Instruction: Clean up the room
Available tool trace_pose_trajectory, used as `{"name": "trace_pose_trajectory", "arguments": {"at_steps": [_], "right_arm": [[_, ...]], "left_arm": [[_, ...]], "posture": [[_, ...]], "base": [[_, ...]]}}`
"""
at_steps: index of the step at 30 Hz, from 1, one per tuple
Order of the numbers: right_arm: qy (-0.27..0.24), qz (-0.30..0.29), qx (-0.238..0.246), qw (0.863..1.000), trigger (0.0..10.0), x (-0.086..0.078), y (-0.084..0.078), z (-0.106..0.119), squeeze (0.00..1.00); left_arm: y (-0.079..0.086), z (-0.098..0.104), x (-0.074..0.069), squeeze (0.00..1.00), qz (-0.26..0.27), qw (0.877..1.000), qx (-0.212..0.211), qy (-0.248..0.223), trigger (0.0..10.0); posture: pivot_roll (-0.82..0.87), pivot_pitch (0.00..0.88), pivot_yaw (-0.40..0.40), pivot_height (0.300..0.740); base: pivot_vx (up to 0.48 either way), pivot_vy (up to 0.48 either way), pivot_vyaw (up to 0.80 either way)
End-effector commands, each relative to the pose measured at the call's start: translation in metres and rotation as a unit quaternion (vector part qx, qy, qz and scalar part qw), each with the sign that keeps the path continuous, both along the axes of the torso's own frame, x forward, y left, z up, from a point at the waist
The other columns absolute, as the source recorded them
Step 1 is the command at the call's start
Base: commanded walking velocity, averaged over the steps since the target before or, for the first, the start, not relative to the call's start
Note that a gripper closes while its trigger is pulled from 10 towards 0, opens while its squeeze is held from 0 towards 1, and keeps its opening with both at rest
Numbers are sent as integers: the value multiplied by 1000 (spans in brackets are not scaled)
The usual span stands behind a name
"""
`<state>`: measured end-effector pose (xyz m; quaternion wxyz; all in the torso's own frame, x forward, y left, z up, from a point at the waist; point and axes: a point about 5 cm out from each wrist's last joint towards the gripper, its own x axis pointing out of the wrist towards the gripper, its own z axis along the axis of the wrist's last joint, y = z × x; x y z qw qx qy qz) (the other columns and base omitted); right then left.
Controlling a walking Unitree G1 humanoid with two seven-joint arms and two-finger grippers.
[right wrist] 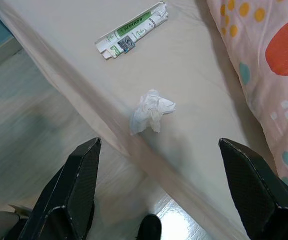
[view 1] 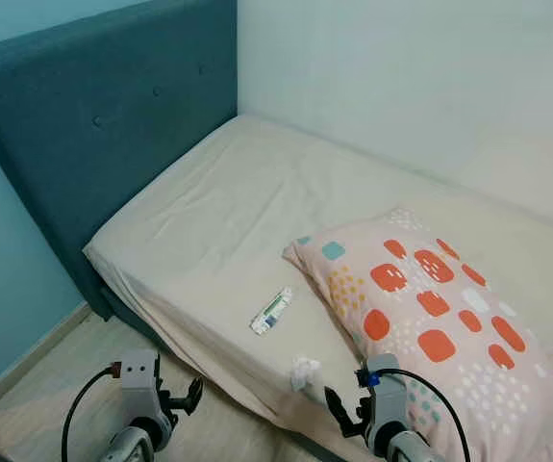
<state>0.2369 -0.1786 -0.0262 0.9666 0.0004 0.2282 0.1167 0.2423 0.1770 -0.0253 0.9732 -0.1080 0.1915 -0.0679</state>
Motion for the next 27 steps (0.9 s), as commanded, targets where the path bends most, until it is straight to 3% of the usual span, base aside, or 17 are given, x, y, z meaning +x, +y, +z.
{"name": "trace_pose_trajectory", "arguments": {"at_steps": [1,27], "right_arm": [[8,-2,-1,1000,10000,-6,-1,-4,0],[6,-4,-5,1000,10000,-3,-4,-3,0]], "left_arm": [[-2,-5,-6,0,2,1000,-4,13,10000],[-5,-4,-3,0,0,1000,-8,12,10000]], "posture": [[-97,158,-65,740],[-107,154,-66,740]], "base": [[0,0,0],[0,0,0]]}}
